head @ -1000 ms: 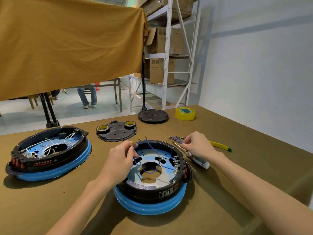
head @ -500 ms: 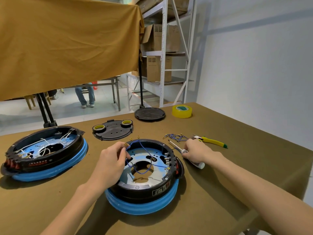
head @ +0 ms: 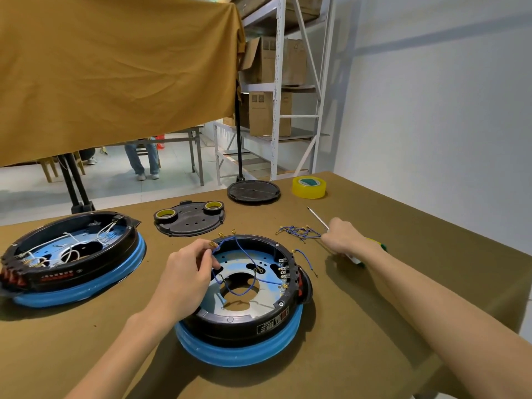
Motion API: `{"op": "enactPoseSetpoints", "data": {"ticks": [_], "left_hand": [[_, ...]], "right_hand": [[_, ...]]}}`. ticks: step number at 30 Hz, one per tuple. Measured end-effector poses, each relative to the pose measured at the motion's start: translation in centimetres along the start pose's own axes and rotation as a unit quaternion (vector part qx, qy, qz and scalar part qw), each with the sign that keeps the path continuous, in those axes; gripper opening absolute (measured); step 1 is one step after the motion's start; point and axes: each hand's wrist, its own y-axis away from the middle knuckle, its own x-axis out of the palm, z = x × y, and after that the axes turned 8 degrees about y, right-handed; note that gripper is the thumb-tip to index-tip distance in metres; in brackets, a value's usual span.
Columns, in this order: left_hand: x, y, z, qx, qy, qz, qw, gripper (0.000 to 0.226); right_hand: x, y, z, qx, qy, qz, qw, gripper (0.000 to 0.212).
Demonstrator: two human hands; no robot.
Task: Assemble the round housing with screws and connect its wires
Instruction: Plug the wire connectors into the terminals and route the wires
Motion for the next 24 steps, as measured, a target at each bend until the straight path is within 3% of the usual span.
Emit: {"op": "enactPoseSetpoints", "data": {"ticks": [4, 8, 13, 15, 19, 24], "left_hand": [[-0.1, -0.1, 0.1, 0.006, 0.002, 0.0, 1.0, 0.019], [0.1, -0.5, 0.3, 0.008, -0.002, 0.005, 1.0, 0.02], [0.3, -0.7, 0.4, 0.01, -0.007, 0.005, 1.0, 0.019], [0.2, -0.7, 0.4, 0.011, -0.007, 0.005, 1.0, 0.02], [0.3, -0.7, 0.4, 0.008, -0.009, 0.008, 1.0, 0.019], [0.3, -0.7, 0.4, 0.01, -0.004, 0.007, 1.0, 0.02]], "right_hand": [[0.6, -0.6, 0.7, 0.004, 0.101, 0.031, 0.994, 0.011], [1.0, -0.9, 0.3, -0.002, 0.203, -0.04, 0.978, 0.02], [1.6, -1.6, 0.4, -0.005, 0.259, -0.08, 0.963, 0.033], [2.1, -2.4, 1.0, -0.044, 0.225, -0.1, 0.968, 0.039], [3.0, -4.3, 2.5, -0.137, 0.099, -0.019, 0.985, 0.06], [4.7, -5.9, 3.9, -0.114, 0.146, 0.066, 0.98, 0.07]]}}
